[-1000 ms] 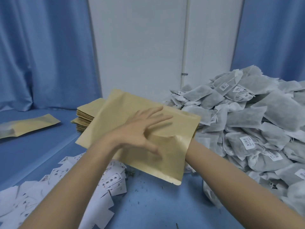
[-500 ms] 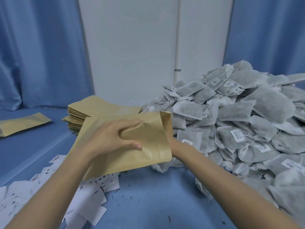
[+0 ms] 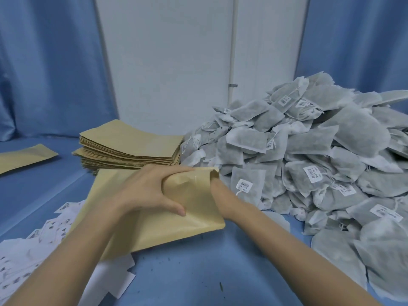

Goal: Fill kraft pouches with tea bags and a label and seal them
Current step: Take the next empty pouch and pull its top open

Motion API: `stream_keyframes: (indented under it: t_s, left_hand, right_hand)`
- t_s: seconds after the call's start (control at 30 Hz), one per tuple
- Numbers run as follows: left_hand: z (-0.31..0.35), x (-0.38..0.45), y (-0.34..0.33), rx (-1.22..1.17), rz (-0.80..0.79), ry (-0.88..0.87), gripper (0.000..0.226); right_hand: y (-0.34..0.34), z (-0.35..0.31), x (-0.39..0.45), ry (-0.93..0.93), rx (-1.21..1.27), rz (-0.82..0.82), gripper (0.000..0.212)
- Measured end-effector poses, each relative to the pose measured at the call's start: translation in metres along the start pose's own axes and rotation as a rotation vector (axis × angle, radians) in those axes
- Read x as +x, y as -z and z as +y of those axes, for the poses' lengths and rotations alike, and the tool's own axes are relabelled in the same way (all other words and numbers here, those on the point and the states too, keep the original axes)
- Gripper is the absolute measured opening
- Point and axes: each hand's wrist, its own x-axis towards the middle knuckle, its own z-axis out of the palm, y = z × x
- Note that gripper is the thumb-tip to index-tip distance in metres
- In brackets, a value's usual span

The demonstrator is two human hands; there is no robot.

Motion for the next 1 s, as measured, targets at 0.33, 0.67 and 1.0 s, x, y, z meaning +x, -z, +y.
stream_keyframes:
  t_s: [0.33,0.67,1.0]
  left_hand:
    - [-0.025,0.009,-0.012,-0.113,0.049,0.12,0.082]
    - [-0.021,0.013,-0.014,-0.112,0.022,0.092,0.087]
    - [-0.01,0.011,-0.005,-0.167,0.057,0.005,0.086]
  right_hand:
    - [0.051,0.095,0.004,-0.378,-0.869,0.222,0.059]
    - [0.059,0.057,-0.016,-0.199,0.147,0.913,0.045]
    - [0.005,0.009,-0.004,-0.162,0.532,0.011,0.013]
